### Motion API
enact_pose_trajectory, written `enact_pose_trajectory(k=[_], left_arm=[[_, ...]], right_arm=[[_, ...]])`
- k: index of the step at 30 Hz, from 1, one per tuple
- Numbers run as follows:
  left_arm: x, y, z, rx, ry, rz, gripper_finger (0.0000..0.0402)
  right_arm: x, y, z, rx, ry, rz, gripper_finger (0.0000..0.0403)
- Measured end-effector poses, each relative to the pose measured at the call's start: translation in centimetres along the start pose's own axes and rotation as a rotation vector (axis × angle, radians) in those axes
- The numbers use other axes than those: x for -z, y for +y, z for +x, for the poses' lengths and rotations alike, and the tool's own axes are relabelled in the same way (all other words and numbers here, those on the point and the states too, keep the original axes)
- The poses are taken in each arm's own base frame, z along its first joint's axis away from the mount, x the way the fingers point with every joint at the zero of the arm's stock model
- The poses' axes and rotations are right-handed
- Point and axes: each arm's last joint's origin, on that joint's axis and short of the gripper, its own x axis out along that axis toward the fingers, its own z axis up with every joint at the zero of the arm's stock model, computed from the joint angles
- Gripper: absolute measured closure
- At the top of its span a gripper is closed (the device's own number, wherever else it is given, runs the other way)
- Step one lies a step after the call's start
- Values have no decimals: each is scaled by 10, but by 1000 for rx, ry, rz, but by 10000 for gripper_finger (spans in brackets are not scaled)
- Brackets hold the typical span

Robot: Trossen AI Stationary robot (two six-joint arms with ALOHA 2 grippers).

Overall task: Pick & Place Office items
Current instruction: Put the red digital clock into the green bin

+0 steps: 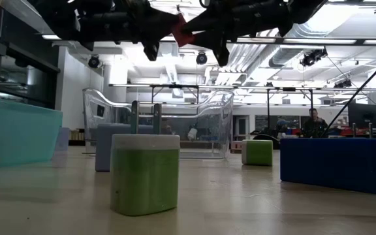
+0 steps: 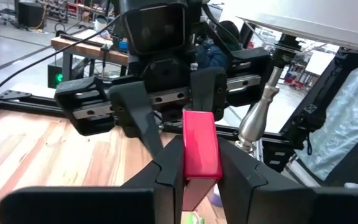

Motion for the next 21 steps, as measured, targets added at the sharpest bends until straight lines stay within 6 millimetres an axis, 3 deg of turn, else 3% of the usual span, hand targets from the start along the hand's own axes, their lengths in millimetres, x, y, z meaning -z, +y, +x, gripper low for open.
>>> enact_pose_trajectory(k=[10,17,21], left_arm=[[0,0,0,6,3,-2,341],[-1,3,-4,40,21,-58,341],[-7,10,-16,19,39,-98,341]], right_arm=[[4,-2,0,12,41,5,209],[8,-2,-1,-17,101,10,188],[8,0,-2,-66,123,18,188]])
